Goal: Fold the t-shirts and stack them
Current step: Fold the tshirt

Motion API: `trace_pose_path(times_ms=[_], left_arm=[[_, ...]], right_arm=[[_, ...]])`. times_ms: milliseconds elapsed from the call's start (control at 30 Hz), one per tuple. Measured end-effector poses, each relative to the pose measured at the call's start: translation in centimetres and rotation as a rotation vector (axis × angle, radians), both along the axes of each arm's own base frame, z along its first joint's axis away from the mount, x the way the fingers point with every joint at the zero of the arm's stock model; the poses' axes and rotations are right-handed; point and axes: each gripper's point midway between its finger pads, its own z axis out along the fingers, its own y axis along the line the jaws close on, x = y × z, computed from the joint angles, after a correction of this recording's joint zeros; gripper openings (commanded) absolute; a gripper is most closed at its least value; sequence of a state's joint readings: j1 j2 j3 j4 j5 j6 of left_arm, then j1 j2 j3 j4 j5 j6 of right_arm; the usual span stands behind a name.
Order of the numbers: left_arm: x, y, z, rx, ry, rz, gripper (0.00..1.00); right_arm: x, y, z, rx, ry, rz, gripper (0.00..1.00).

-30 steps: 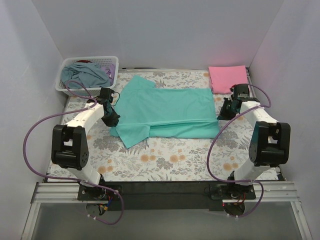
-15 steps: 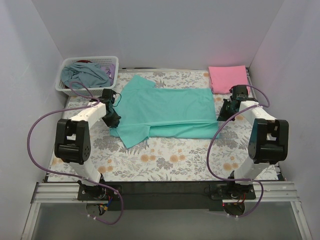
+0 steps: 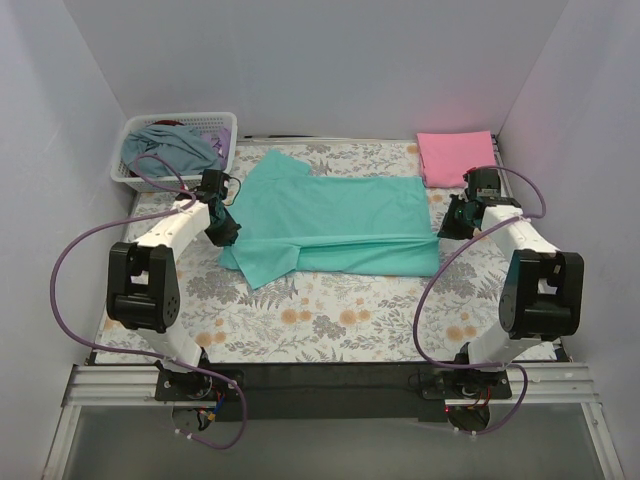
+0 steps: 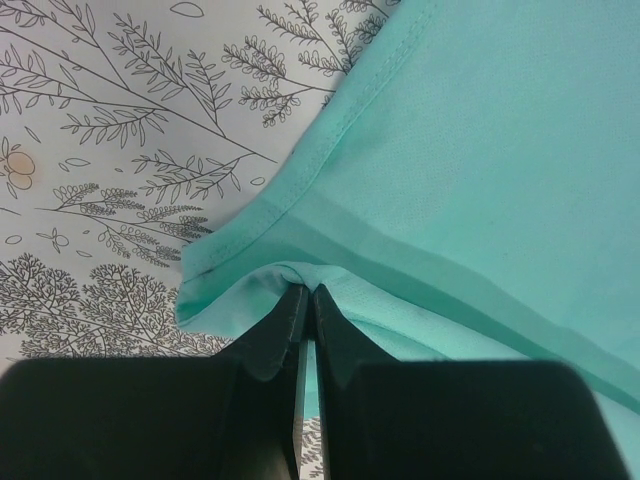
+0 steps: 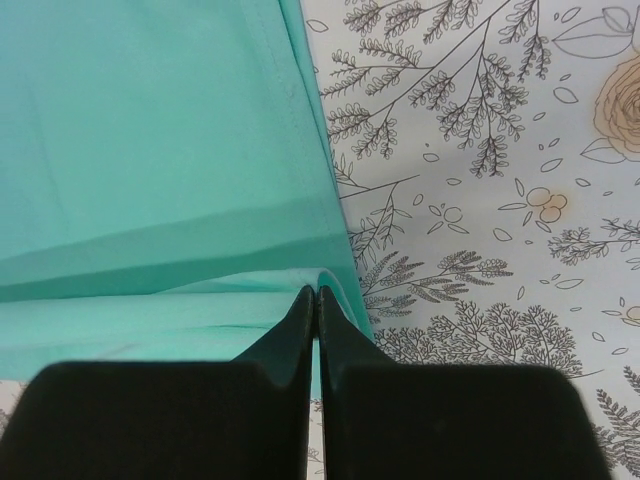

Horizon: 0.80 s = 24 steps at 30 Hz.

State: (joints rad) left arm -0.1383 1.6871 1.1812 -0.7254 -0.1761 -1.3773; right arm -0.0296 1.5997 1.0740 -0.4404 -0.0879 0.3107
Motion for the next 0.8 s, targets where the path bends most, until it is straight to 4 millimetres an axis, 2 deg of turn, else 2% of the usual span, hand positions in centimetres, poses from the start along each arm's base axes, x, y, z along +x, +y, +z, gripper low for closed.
trace_pose_path(times_ms=[367,467,533,633,800], left_arm=[[0.6,-0.1,0.6,0.002,-0.019,-0.011,0.02],[0.1,0.0,1.0,0.0,-0.025,-0.01,0.02],[-1.1,0.1,1.5,-0.005,-0.036,-0.009,0.02],[-3.9,0.5,2.3,-0.012,-0.044,-0.008,0.02],[-8.5,1.0,2.7,-0.028,-0.041,0.006,0.04]], right_arm=[[0.1,0.0,0.3,0.001,-0.013,-0.005,0.01],[-0.9,0.3,0.9,0.014,-0.032,0.004,0.01],[-2.2,0.6,1.5,0.025,-0.047,0.011,0.01],[-4.6,1.1,2.3,0.046,-0.068,0.028,0.01],[-9.4,2.0,2.2,0.084,-0.058,0.051,0.01]])
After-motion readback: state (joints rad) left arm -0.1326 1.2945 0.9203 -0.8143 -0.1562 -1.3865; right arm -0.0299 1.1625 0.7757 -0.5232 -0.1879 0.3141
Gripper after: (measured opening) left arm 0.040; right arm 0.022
